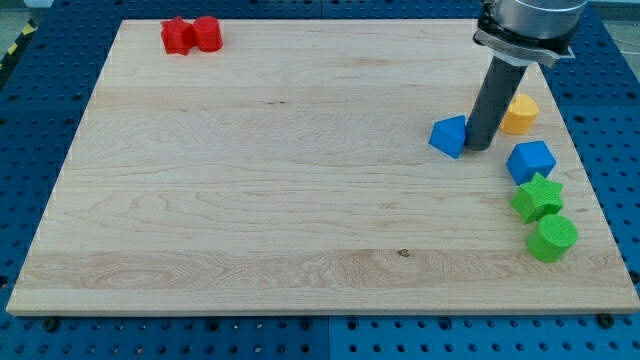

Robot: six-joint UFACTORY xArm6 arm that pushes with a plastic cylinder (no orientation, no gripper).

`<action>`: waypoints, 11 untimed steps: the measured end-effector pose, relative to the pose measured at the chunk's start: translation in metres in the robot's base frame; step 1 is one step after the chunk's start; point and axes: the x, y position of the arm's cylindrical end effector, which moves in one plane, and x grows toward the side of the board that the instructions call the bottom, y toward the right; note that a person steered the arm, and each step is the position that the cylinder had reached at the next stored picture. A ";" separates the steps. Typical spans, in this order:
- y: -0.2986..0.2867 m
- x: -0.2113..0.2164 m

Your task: Move blue triangle to the center of the board

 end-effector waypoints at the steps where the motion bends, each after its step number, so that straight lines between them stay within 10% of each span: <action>1: 0.000 -0.003; 11: -0.161 -0.016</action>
